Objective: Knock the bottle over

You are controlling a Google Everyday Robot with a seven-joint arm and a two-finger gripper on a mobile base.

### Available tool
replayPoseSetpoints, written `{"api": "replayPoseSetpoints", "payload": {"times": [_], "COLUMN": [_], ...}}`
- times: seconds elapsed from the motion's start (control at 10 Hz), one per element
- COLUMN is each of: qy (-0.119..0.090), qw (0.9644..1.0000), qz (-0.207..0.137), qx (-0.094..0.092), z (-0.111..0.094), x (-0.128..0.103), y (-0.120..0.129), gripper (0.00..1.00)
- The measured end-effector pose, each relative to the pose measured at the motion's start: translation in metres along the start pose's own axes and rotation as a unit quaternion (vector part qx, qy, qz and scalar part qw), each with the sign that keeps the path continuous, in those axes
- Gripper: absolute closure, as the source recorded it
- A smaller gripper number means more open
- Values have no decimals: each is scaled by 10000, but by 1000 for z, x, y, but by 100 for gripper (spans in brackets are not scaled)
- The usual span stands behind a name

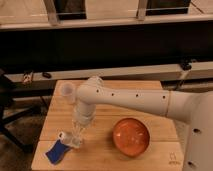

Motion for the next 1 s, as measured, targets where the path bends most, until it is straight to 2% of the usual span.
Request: {"api": "replayPoseSetpoints", "payload": {"times": [1.0], "qy": [-128], "qw": [9999], "qz": [-22], "qx": [96], "z": [0], "x": [-5], "y": [-10], "gripper": [100]}}
